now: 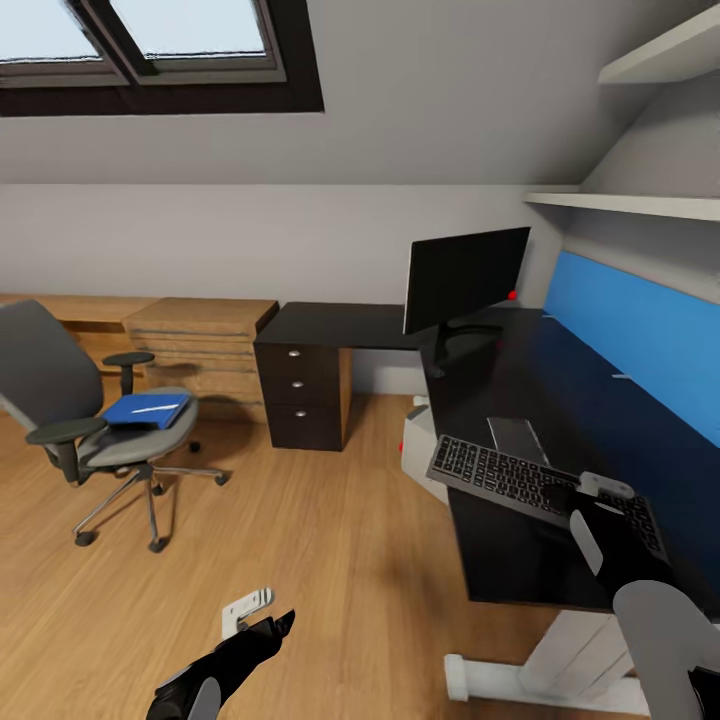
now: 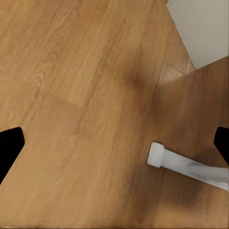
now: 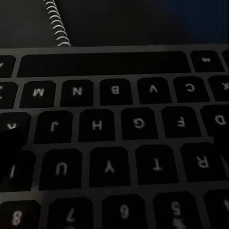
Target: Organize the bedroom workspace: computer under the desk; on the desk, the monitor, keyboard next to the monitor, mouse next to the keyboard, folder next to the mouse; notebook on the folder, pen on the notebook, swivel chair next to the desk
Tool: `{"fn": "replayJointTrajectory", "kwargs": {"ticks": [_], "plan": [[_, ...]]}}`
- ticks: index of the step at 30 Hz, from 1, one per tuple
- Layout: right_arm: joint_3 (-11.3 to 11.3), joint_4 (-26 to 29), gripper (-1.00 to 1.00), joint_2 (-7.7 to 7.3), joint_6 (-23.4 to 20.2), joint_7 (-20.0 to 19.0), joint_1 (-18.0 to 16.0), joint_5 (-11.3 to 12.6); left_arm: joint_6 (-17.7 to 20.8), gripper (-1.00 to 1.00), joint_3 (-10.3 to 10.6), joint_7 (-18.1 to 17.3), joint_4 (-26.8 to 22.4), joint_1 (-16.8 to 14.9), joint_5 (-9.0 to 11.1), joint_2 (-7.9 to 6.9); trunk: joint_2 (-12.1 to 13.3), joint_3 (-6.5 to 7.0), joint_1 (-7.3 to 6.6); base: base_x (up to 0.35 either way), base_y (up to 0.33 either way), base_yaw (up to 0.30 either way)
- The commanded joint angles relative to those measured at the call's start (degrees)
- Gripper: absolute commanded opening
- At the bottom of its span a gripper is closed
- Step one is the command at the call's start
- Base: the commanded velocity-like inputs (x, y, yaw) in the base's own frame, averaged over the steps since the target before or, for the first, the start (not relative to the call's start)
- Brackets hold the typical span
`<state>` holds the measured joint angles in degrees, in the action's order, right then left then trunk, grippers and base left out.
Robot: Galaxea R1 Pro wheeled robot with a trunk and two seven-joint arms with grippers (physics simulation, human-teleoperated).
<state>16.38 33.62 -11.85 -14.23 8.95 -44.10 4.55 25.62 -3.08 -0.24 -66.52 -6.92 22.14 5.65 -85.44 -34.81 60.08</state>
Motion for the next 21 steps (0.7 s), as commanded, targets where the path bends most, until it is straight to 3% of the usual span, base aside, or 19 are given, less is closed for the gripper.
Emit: {"fn": "replayJointTrajectory", "kwargs": {"ticks": [1,14,21], "plan": [[0.0,0.0,1.0,0.0,-0.3,0.3,0.0,0.6,0.4,1.0,-0.2,0.0,-0.1,0.0,0.4,0.06,0.0,-0.06,-0.04,-0.333,0.0,0.0],[-0.3,0.0,1.0,0.07,-0.3,0.3,0.0,0.6,0.4,1.0,-0.2,0.0,-0.1,0.0,0.4,0.06,0.0,-0.06,-0.04,-0.328,0.0,0.0],[-0.3,0.0,1.0,0.08,-0.3,0.3,0.0,0.6,0.4,1.0,-0.1,0.0,-0.1,0.0,0.4,0.06,0.0,-0.06,-0.04,-0.139,0.0,0.0]]}}
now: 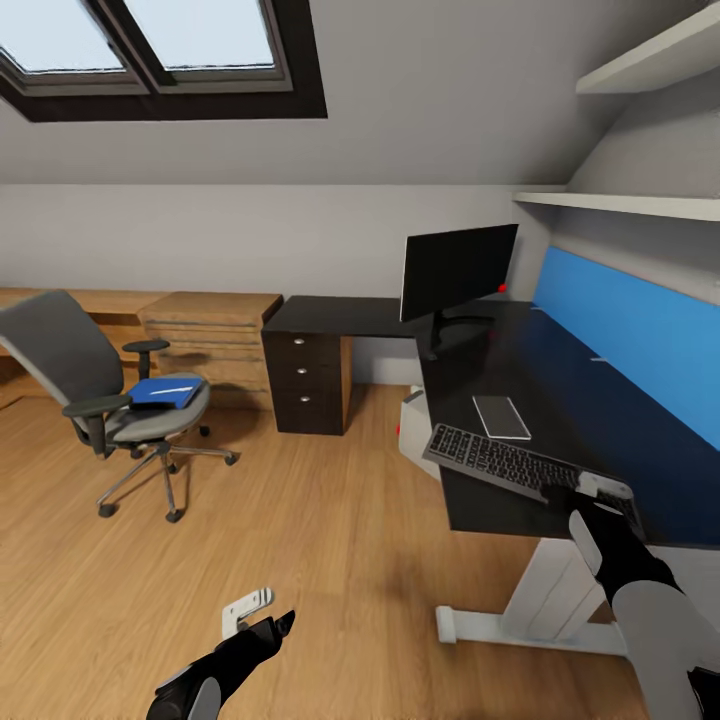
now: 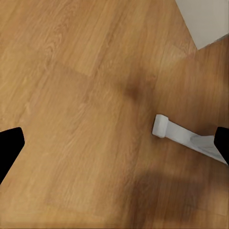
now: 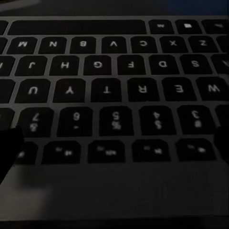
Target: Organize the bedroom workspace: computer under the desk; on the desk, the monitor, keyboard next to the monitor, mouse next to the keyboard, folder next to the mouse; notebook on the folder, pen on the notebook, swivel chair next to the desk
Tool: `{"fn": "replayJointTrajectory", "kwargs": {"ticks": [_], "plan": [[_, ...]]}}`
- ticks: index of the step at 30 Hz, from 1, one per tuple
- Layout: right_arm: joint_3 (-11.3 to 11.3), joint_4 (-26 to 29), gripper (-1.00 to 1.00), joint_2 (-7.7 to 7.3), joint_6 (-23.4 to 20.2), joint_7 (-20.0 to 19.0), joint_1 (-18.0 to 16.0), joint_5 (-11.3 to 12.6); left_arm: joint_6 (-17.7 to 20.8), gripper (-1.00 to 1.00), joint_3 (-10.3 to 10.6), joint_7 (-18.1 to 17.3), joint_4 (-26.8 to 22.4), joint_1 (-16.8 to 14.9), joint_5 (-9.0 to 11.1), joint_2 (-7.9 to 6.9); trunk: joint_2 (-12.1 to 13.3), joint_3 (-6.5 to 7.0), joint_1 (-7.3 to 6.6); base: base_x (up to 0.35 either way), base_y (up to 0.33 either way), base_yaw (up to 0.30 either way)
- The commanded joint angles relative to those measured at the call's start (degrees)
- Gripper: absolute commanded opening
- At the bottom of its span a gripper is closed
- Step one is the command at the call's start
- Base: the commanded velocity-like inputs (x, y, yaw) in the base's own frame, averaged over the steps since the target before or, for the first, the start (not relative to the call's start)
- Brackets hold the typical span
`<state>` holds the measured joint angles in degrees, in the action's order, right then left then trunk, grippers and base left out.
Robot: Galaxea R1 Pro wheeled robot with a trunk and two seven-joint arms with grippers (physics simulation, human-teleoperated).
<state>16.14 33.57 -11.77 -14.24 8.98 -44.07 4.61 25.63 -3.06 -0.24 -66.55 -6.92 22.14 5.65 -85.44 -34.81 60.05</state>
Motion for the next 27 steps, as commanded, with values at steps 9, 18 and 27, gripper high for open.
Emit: {"fn": "replayJointTrajectory", "kwargs": {"ticks": [9,18,27], "plan": [[-0.1,0.1,1.0,-0.01,-0.3,0.2,0.0,0.5,0.4,1.0,-0.1,0.0,0.0,0.0,0.4,0.09,0.0,-0.06,-0.01,-0.01,0.0,0.0],[-0.1,0.1,1.0,-0.01,-0.2,0.2,0.0,0.5,0.4,1.0,-0.1,0.1,0.0,0.0,0.4,0.15,3.6,1.56,-1.99,0.0,0.0,0.0],[-0.1,0.1,1.0,-0.01,-0.2,0.2,0.0,0.5,0.3,1.0,-0.1,0.1,0.0,0.0,0.4,0.15,7.2,3.17,-3.96,0.0,0.0,0.0]]}}
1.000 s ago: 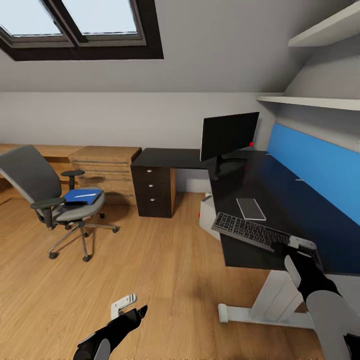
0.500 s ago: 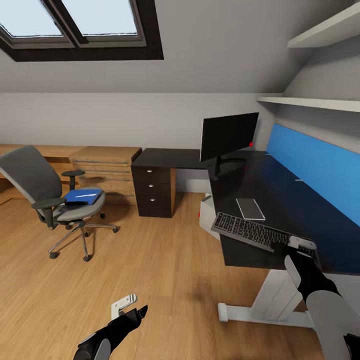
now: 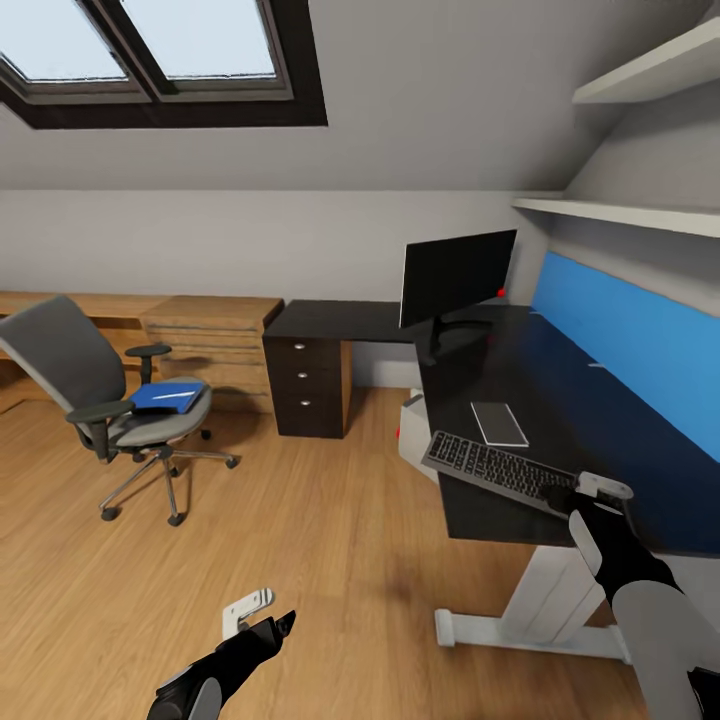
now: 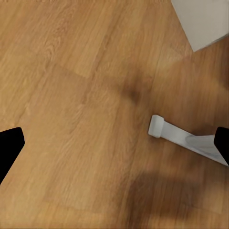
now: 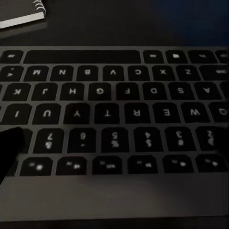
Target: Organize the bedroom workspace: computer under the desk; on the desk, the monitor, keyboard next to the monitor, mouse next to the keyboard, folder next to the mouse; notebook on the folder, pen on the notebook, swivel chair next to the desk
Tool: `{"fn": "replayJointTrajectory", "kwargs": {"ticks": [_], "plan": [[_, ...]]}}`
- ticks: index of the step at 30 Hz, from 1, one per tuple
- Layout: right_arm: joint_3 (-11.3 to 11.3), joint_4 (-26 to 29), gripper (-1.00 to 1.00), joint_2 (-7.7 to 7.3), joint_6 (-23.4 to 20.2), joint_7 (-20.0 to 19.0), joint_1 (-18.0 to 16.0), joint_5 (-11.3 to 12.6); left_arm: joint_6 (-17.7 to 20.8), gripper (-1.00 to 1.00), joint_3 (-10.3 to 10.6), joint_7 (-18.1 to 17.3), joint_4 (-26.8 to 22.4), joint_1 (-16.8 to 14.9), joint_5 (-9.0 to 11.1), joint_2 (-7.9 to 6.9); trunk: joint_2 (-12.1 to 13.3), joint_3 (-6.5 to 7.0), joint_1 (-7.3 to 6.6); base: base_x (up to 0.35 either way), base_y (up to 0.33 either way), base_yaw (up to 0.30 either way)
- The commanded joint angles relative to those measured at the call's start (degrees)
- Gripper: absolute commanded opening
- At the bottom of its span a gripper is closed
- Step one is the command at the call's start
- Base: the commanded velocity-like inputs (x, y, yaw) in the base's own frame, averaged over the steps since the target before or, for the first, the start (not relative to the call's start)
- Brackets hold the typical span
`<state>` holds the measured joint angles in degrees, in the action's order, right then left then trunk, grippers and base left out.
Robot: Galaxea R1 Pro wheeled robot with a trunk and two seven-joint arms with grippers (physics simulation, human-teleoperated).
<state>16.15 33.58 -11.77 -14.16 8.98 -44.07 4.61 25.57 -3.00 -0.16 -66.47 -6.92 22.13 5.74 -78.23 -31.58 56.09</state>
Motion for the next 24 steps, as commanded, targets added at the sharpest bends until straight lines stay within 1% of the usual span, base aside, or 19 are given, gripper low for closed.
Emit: {"fn": "replayJointTrajectory", "kwargs": {"ticks": [1,17,19,20,22,24], "plan": [[-0.1,0.1,1.0,-0.01,-0.3,0.2,0.0,0.5,0.4,1.0,-0.2,0.0,-0.1,0.0,0.5,0.06,0.4,0.13,-0.23,0.0,0.0,0.0],[-0.1,0.2,1.0,-0.01,-0.2,0.2,0.0,0.5,0.4,1.0,0.1,0.1,0.3,0.0,0.4,0.06,6.8,3.0,-3.74,0.0,0.0,0.0],[-0.1,0.2,1.0,-0.01,-0.2,0.2,0.0,0.5,0.4,1.0,0.1,0.1,0.8,0.0,0.4,0.06,7.6,3.36,-4.18,0.0,0.0,0.0],[-0.1,0.2,1.0,-0.01,-0.2,0.2,0.0,0.5,0.4,1.0,0.1,0.1,2.4,0.0,0.4,0.04,8.0,3.54,-4.4,0.0,0.0,0.0],[-0.1,0.2,1.0,-0.01,-0.2,0.2,0.0,0.5,0.4,1.0,0.1,0.1,2.9,0.0,0.3,0.02,8.8,3.9,-4.84,0.0,0.0,0.0],[-0.1,0.2,1.0,-0.01,-0.2,0.2,0.0,0.5,0.4,1.0,0.2,0.0,3.4,0.0,0.3,0.04,8.8,3.9,-4.84,0.0,0.0,0.0]]}}
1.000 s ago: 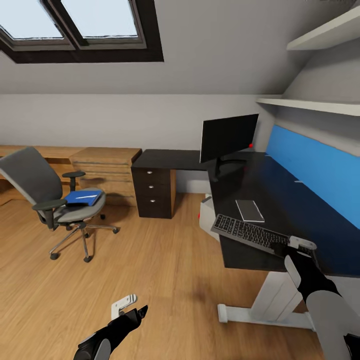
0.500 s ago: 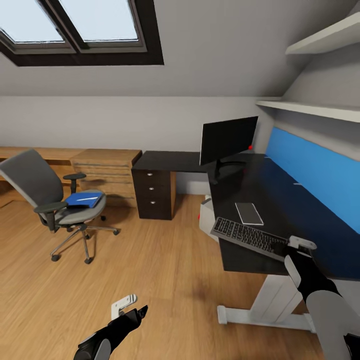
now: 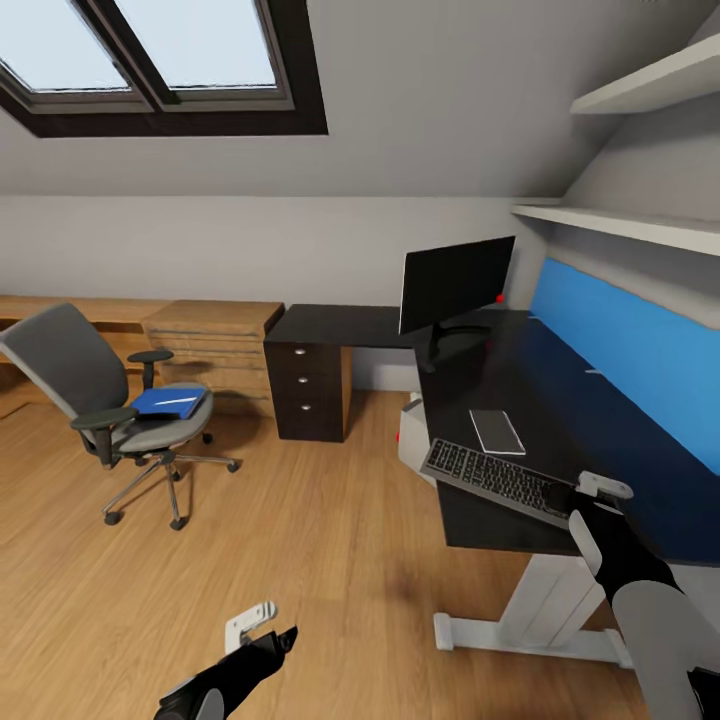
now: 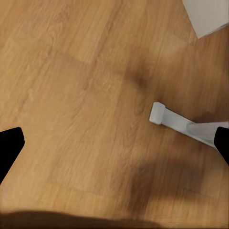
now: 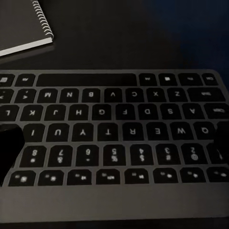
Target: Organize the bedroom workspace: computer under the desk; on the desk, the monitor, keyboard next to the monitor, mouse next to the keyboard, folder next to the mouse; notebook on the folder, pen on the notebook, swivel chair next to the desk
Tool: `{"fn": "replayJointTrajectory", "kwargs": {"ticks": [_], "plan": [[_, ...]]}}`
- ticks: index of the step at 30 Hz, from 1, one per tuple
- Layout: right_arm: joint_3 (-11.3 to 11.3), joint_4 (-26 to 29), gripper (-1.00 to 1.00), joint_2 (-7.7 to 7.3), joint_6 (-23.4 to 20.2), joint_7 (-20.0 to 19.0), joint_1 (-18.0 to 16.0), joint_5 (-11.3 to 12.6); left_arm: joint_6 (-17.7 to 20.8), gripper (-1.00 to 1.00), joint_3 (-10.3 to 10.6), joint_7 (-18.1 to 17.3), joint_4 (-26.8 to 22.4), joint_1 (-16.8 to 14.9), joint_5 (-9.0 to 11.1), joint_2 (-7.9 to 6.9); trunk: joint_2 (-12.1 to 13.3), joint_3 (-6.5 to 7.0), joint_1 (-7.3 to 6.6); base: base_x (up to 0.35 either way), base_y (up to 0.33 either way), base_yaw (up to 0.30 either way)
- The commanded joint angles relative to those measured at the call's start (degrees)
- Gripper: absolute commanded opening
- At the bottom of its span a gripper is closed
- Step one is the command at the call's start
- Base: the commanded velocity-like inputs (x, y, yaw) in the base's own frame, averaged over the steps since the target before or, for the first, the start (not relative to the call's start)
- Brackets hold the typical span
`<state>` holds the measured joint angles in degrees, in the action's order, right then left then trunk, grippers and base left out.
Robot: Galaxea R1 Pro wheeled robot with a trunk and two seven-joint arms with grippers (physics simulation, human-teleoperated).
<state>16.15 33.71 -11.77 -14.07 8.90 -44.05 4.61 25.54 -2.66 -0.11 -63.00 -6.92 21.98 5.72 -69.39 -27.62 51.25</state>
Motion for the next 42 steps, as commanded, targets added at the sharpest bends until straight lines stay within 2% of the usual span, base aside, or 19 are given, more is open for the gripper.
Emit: {"fn": "replayJointTrajectory", "kwargs": {"ticks": [1,12,35,38,42], "plan": [[-0.1,0.1,1.0,-0.01,-0.3,0.2,0.0,0.5,0.4,1.0,-0.2,-0.1,0.2,0.0,0.5,0.07,0.0,-0.06,0.0,0.0,0.0,0.0],[-0.1,0.2,1.0,-0.04,-0.3,0.2,0.0,0.5,0.3,1.0,-0.1,-0.2,0.4,0.0,0.5,0.08,0.0,-0.06,0.0,0.035,0.0,0.0],[-0.1,0.1,1.0,-0.21,-0.2,0.2,-0.1,0.5,-1.1,1.0,-0.1,-0.2,0.4,0.0,0.4,0.08,0.0,-0.06,0.0,0.302,-0.038,0.0],[0.0,0.0,1.0,-0.41,-0.2,0.3,0.0,0.5,-1.1,1.0,-0.1,-0.2,0.4,0.0,0.4,0.08,0.0,-0.06,0.0,0.1,-0.031,0.0],[0.2,-0.2,1.0,-1.57,-0.3,0.4,-0.1,0.5,-1.1,1.0,0.0,-0.2,0.4,0.0,0.4,0.08,0.0,-0.06,0.0,0.032,-0.053,0.0]]}}
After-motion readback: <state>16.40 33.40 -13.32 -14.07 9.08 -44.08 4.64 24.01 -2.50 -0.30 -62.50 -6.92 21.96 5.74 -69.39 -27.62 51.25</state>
